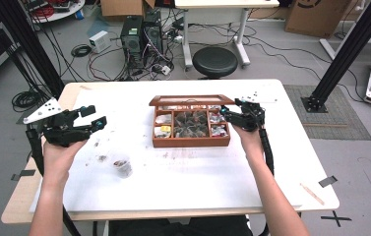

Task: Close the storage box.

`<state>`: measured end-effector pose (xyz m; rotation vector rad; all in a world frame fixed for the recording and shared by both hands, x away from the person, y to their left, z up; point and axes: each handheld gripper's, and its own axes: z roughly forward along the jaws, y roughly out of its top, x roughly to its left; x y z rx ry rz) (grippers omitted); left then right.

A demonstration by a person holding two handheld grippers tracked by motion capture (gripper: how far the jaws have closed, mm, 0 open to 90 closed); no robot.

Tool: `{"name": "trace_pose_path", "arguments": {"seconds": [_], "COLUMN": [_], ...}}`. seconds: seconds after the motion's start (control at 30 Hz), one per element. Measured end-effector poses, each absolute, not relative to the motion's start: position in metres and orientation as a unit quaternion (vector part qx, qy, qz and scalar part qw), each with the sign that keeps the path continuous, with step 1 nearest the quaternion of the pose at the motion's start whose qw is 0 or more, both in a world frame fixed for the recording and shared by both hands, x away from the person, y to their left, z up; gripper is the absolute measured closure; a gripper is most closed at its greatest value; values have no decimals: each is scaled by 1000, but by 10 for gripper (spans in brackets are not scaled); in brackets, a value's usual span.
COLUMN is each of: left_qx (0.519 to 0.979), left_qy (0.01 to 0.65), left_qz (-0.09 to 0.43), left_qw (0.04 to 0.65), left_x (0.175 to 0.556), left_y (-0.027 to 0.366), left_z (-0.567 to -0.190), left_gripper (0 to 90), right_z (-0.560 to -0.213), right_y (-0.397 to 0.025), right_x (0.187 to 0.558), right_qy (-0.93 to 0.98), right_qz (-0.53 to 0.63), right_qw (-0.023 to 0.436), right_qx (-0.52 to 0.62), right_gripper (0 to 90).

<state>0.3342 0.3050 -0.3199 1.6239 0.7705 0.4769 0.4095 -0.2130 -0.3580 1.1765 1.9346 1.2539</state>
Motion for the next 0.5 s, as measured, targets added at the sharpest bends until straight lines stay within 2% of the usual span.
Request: {"name": "trace_pose_path", "arguments": {"seconds": [0.23,0.5], "left_qx": [702,709], "left_qy": [328,323], "left_qz": [204,202], "left_qw": [598,594], "left_x": [333,330], "left_y": [301,295], "left_z": [-320,-321], "left_gripper": [316,316], "right_z": [-367,-378], "right_y": [-213,-216], "right_x": [400,395], "right_qy": [724,725], "right_qz": [452,454], "right_qw": [272,241], "right_qx": [445,458], "right_gripper": [386,396]}}
